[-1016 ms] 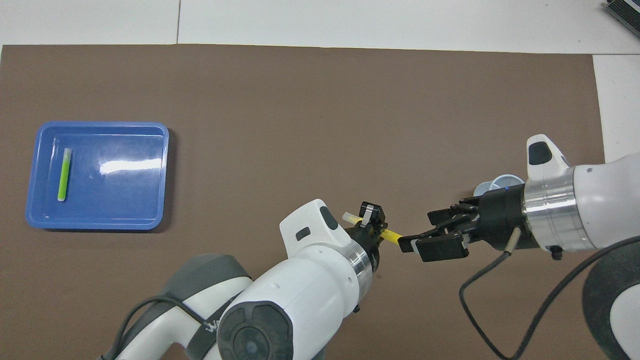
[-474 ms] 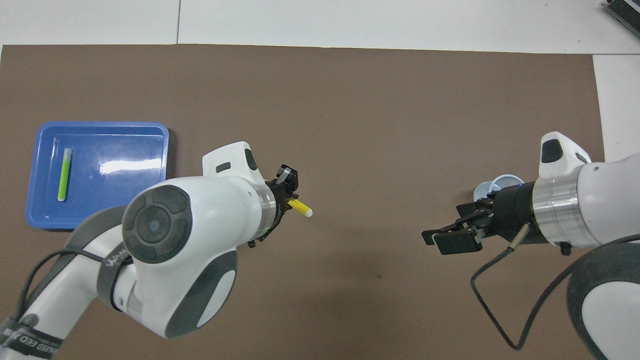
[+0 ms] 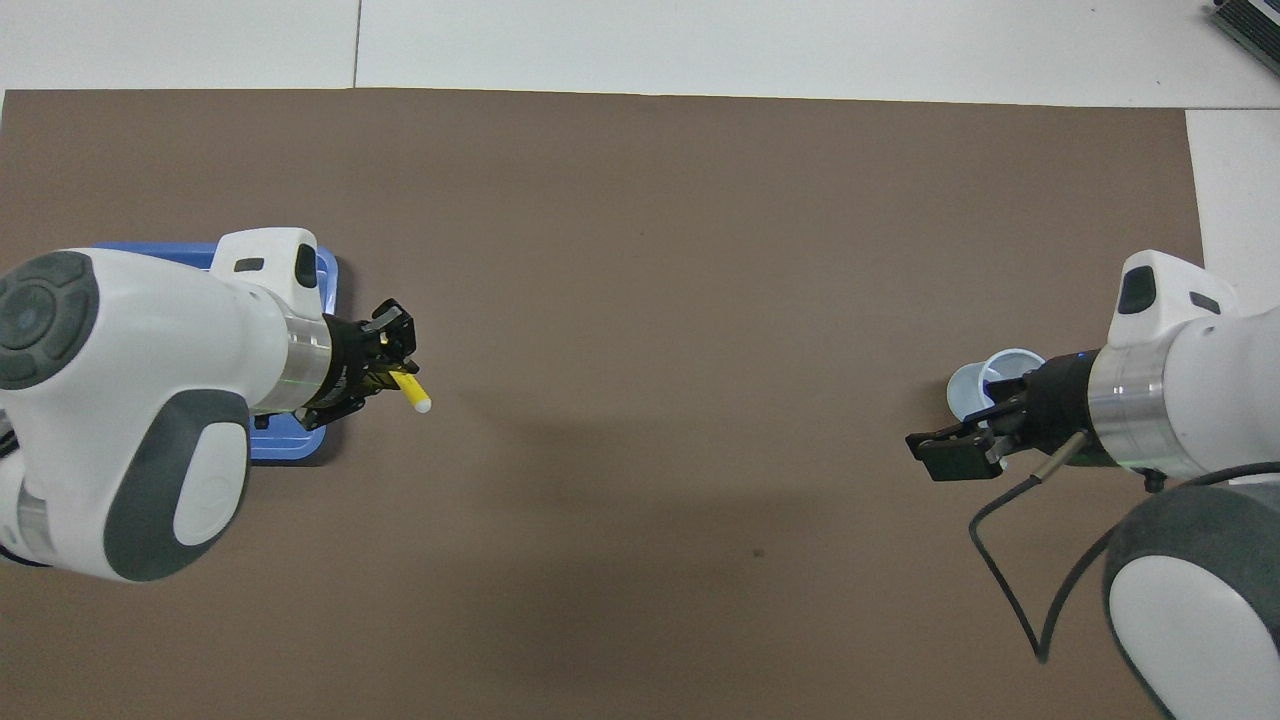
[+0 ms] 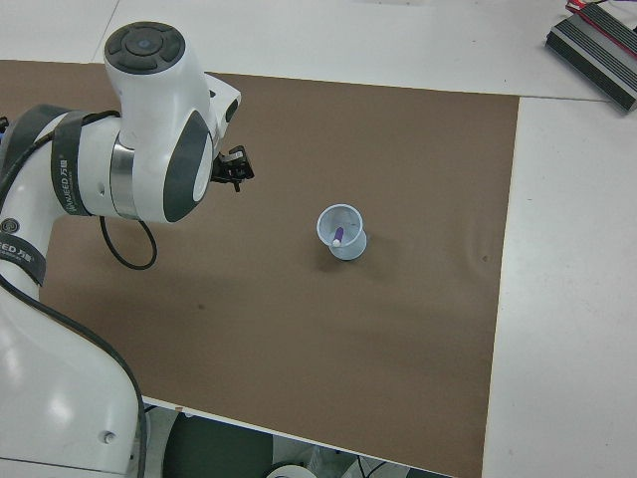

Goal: Right arm passes pens to left for tray arrangement
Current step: 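Carry the yellow pen with the left gripper while the right gripper withdraws, then lower the yellow pen beside the green pen and open the left gripper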

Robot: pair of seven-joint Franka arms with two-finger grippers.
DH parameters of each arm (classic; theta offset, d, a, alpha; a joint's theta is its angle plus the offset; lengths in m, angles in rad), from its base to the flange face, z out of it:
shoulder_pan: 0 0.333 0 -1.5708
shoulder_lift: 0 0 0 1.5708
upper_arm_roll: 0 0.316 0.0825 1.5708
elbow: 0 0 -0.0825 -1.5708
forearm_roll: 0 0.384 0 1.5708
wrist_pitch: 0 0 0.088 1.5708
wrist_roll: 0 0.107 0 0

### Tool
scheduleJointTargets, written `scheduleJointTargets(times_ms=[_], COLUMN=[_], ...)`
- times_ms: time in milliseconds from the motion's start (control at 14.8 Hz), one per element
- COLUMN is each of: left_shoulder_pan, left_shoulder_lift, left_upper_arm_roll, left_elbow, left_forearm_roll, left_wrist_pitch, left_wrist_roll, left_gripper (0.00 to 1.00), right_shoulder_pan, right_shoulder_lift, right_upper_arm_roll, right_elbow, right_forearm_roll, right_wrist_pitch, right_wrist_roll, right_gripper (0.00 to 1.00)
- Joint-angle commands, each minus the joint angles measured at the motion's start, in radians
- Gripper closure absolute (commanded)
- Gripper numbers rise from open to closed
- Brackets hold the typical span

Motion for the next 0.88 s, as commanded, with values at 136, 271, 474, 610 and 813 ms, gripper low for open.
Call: scheduleJointTargets(times_ms=[136, 271, 474, 610, 813], left_shoulder_pan=[0.194, 0.266, 0.346, 0.357, 0.39], left_shoulder_lift=[0.02, 0.07, 0.132, 0.199, 0.271], left_upper_arm_roll=[-0.007, -0.006, -0.006, -0.007, -0.007], left_elbow=[-0.026, -0.009, 0.01, 0.059, 0.077], left_forearm_roll=[0.003, 0.026, 0.154, 0.235, 0.283], left_wrist_pitch=[-0.03, -0.016, 0.044, 0.062, 0.143], left_wrist_roll=[0.44, 0.617, 0.85, 0.93, 1.051], left_gripper=[1.0, 1.0, 1.0, 1.0, 1.0], right_shoulder_pan=[-0.063, -0.067, -0.076, -0.089, -0.109], right_shoulder_lift=[-0.027, -0.029, -0.029, -0.038, -0.051], right_upper_arm_roll=[0.007, 0.007, 0.007, 0.007, 0.007], right_elbow=[-0.069, -0.089, -0.118, -0.144, -0.19], right_forearm_roll=[-0.078, -0.107, -0.154, -0.171, -0.181], right_wrist_pitch=[0.055, 0.071, 0.1, 0.126, 0.173], right_wrist_roll=[0.044, 0.073, 0.11, 0.112, 0.122], right_gripper=[0.0, 0.0, 0.0, 0.0, 0.0])
